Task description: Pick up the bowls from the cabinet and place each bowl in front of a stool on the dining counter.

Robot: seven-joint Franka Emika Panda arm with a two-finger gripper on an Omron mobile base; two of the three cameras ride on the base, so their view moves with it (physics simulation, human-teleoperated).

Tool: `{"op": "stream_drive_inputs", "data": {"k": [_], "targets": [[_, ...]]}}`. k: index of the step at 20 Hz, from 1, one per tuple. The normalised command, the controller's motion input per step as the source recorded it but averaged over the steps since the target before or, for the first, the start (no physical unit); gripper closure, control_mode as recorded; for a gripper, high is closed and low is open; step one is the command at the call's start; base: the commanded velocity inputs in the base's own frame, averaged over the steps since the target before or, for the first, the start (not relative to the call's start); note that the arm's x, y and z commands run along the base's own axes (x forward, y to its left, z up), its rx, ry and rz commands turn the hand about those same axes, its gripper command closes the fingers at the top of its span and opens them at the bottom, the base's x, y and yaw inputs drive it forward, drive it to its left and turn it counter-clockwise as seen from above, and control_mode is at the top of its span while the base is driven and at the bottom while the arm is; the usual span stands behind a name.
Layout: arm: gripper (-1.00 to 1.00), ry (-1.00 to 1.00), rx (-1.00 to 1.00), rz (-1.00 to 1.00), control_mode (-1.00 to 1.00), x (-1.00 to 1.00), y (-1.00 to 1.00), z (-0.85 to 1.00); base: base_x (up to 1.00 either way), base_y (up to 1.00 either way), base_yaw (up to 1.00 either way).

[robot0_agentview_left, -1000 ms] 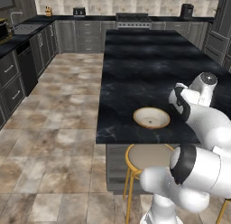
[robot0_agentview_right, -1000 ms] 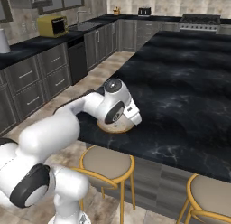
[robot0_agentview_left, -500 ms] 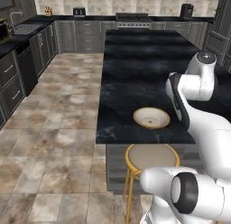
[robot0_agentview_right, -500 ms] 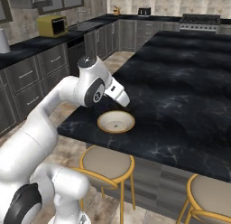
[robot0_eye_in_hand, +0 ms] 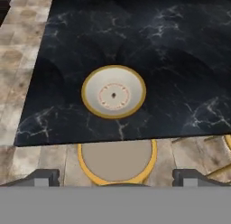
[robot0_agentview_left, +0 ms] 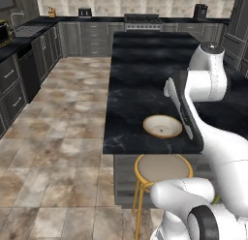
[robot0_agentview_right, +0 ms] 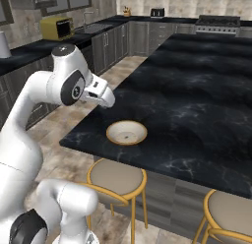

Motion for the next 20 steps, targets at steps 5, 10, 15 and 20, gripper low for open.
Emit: {"op": "stream_drive_inputs", "data": {"k": [5, 10, 15, 20], "targets": [[-1.0, -0.36, 0.01, 0.15, -1.0, -0.92, 0.38, -0.48, 0.0, 0.0, 0.0], [-1.0, -0.22, 0.0, 0.09, -1.0, -0.81, 0.15, 0.1, 0.0, 0.0, 0.0], [-1.0, -0.1, -0.03, 0.04, -1.0, -0.63, -0.07, 0.72, 0.0, 0.0, 0.0], [-1.0, 0.0, -0.01, 0.0, -1.0, -0.11, -0.02, 0.02, 0.0, 0.0, 0.0]]}}
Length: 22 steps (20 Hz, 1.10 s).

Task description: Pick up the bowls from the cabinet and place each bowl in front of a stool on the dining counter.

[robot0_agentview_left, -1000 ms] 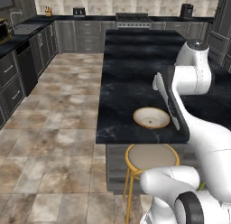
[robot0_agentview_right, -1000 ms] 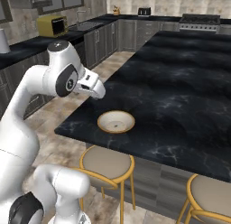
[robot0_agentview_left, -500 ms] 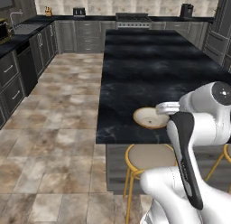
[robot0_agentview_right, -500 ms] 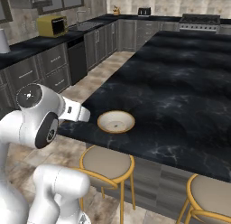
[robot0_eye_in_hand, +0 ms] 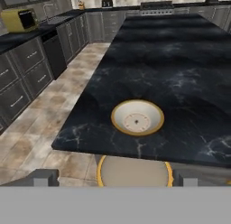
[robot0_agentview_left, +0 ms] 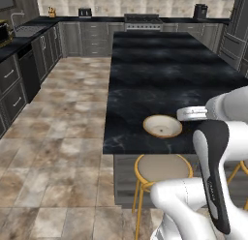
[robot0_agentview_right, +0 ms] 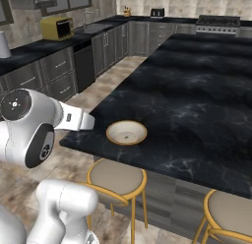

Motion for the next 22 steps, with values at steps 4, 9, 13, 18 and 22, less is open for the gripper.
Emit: {"op": "stream_drive_inputs", "data": {"k": [4, 9, 13, 18, 22], "targets": [[-1.0, 0.0, 0.0, 0.0, 1.0, 0.0, 0.0, 0.0, -0.03, 0.14, 0.02], [-1.0, 0.0, 0.0, 0.0, 1.0, 0.0, 0.0, 0.0, 0.0, 0.85, 0.06], [-1.0, 0.0, 0.0, 0.0, 1.0, 0.0, 0.0, 0.0, 0.03, 1.0, 0.01], [-1.0, 0.0, 0.0, 0.0, 1.0, 0.0, 0.0, 0.0, 0.39, 1.0, 0.0], [-1.0, 0.0, 0.0, 0.0, 1.0, 0.0, 0.0, 0.0, 0.64, 1.0, 0.0]]}}
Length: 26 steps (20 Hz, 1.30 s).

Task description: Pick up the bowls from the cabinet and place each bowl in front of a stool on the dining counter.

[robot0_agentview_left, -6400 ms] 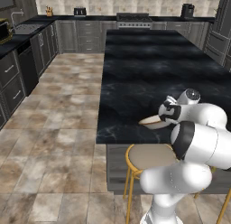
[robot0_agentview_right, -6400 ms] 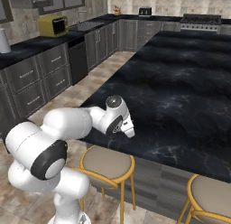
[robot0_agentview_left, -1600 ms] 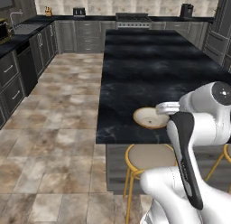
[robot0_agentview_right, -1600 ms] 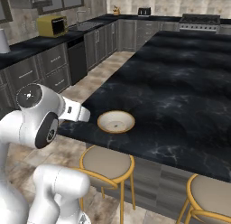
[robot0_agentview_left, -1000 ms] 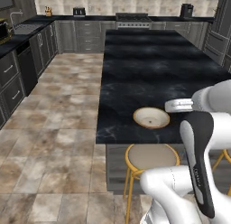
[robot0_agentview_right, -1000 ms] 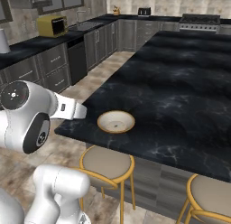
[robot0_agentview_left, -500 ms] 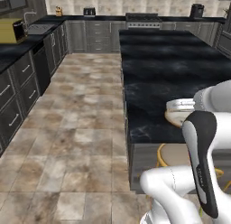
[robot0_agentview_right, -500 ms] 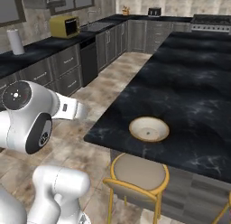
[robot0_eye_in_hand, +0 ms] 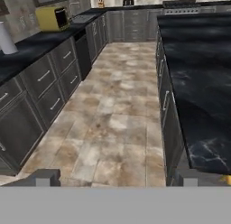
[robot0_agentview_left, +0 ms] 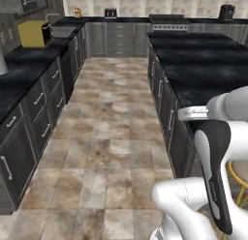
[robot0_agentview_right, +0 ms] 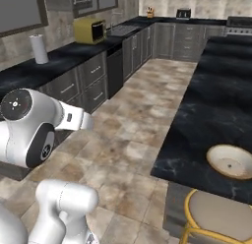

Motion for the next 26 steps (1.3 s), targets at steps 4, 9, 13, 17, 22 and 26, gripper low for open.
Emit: {"op": "stream_drive_inputs", "data": {"k": [4, 9, 13, 17, 22, 26], "targets": [[-1.0, 0.0, 0.0, 0.0, 1.0, 0.0, 0.0, 0.0, 0.96, 0.98, -0.05], [-1.0, 0.0, 0.0, 0.0, 1.0, 0.0, 0.0, 0.0, 1.0, 0.26, -0.02], [-1.0, 0.0, 0.0, 0.0, 1.0, 0.0, 0.0, 0.0, 1.0, -0.04, -0.1], [-1.0, 0.0, 0.0, 0.0, 1.0, 0.0, 0.0, 0.0, 1.0, -0.05, -0.16], [-1.0, 0.0, 0.0, 0.0, 1.0, 0.0, 0.0, 0.0, 1.0, 0.0, -0.14], [-1.0, 0.0, 0.0, 0.0, 1.0, 0.0, 0.0, 0.0, 1.0, 0.0, -0.06]]}}
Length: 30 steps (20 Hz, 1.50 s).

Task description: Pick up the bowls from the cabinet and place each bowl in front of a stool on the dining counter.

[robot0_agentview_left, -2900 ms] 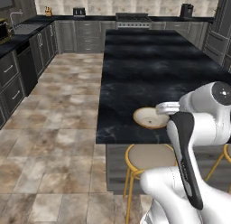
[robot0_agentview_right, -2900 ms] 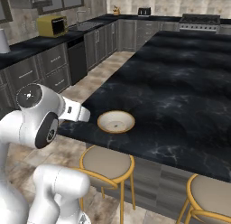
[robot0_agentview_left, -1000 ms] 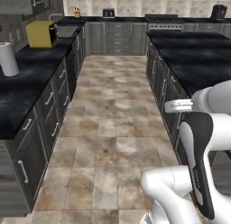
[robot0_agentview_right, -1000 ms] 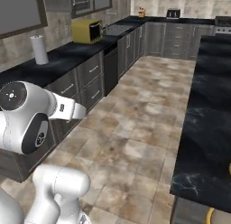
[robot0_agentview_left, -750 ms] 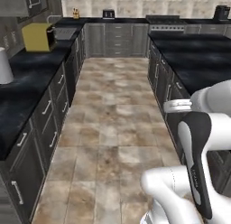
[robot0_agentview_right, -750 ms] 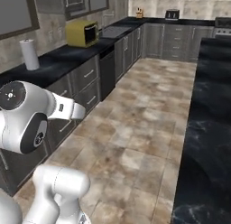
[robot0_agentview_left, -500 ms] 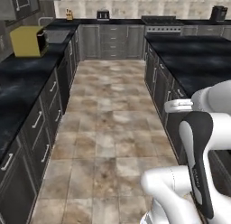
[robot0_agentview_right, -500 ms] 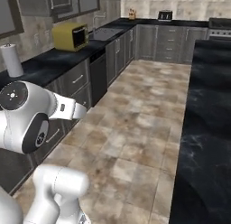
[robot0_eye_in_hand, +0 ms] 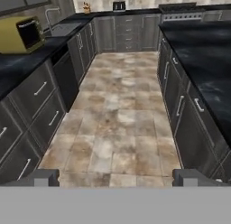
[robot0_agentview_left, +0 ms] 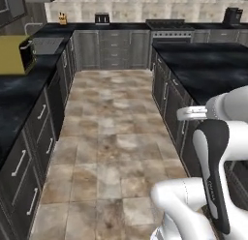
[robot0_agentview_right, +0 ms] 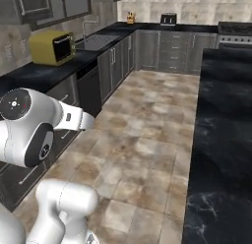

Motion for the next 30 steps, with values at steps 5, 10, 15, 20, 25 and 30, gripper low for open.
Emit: {"op": "stream_drive_inputs", "data": {"k": [5, 10, 15, 20, 25, 30], "targets": [[-1.0, 0.0, 0.0, 0.0, 1.0, 0.0, 0.0, 0.0, 1.0, -0.07, -0.03], [-1.0, 0.0, 0.0, 0.0, 1.0, 0.0, 0.0, 0.0, 1.0, -0.21, 0.0], [-1.0, 0.0, 0.0, 0.0, 1.0, 0.0, 0.0, 0.0, 1.0, -0.16, 0.0], [-1.0, 0.0, 0.0, 0.0, 1.0, 0.0, 0.0, 0.0, 1.0, -0.11, 0.0], [-1.0, 0.0, 0.0, 0.0, 1.0, 0.0, 0.0, 0.0, 1.0, 0.0, 0.0], [-1.0, 0.0, 0.0, 0.0, 1.0, 0.0, 0.0, 0.0, 1.0, 0.0, 0.0]]}}
